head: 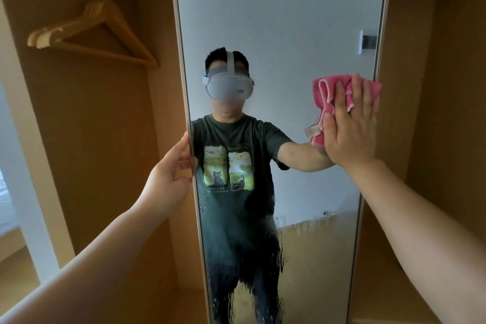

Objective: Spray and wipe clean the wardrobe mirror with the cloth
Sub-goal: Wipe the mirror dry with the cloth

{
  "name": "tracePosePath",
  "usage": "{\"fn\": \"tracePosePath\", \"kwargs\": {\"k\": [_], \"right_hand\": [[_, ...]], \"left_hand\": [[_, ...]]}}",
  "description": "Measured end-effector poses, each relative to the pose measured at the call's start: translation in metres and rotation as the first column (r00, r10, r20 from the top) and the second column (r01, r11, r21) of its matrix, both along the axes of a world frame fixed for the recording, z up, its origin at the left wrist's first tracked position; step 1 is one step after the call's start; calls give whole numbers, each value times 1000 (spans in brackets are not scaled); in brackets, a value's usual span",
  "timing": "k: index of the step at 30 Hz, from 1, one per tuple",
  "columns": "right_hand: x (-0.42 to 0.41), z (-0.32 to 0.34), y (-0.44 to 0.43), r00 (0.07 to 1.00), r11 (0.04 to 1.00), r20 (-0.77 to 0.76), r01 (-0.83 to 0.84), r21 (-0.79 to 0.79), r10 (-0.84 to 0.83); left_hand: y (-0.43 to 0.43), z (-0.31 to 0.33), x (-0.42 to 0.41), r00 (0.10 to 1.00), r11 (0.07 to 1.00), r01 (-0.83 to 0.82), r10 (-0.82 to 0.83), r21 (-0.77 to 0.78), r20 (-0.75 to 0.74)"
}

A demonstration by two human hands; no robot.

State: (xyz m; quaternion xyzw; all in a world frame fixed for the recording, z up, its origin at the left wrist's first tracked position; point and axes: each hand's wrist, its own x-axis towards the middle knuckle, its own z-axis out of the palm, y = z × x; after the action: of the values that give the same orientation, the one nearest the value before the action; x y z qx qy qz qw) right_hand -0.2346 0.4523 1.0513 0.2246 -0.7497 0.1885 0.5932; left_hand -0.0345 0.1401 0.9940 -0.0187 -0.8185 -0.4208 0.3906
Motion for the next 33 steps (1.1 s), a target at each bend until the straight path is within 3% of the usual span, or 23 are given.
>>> {"fn": "tracePosePath", "kwargs": {"k": [10, 23, 33], "right_hand": [[-2, -37, 1, 1000, 1000, -15, -12, 18, 13], [3, -158, 3, 994, 997, 107, -39, 72, 31], [7, -160, 7, 995, 994, 78, -75, 81, 68]], "left_hand": [[6, 2, 5, 1000, 999, -21, 21, -33, 12], [17, 4, 11, 999, 996, -35, 35, -84, -1], [29, -3, 13, 999, 997, -40, 39, -67, -30]]}}
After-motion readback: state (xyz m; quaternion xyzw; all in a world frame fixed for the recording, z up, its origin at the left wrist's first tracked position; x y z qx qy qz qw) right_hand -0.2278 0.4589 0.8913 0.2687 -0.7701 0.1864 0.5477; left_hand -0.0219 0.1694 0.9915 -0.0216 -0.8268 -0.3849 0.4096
